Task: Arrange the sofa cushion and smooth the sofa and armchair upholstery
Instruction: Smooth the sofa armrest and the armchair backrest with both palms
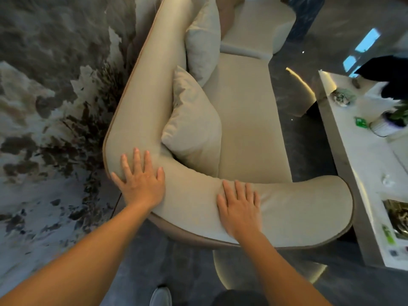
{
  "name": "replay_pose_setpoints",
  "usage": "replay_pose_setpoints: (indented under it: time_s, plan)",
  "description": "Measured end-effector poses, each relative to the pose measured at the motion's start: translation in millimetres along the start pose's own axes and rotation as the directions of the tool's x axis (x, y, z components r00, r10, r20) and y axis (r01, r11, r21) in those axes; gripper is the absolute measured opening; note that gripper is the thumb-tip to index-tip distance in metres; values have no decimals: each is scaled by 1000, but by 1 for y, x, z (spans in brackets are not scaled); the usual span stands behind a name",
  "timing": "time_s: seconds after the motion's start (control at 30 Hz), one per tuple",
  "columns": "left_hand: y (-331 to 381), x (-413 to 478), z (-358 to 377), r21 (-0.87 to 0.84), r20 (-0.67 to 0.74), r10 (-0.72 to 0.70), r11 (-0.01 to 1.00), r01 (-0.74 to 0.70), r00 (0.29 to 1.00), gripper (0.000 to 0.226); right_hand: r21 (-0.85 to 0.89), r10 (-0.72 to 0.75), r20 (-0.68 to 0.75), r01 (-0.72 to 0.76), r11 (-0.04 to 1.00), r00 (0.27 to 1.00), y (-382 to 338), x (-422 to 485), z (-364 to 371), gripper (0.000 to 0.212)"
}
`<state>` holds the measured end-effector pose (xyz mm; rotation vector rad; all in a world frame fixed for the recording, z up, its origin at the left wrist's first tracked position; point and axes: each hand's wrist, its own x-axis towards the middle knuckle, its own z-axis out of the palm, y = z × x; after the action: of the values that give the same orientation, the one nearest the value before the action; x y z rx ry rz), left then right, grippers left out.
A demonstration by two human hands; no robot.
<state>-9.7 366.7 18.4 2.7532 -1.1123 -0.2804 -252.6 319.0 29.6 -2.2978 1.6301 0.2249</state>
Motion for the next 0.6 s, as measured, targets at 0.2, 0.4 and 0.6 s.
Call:
replay_pose_setpoints:
  time_s: [0.2, 0.4, 0.6]
  plan:
    - [6, -20, 5, -67, -94, -22, 998, 16, 995, 71, 4, -7, -99, 8, 1000, 995, -1, -4, 8, 68]
    - [12, -4, 19, -14, -213, -40, 999, 38, 976, 72, 25, -7, -253, 14, 1000, 967, -1, 10, 18, 73]
    - [13, 25, 10, 6, -173, -50, 999, 52, 984, 70, 47, 11, -234, 0, 999, 972, -20, 26, 8, 75]
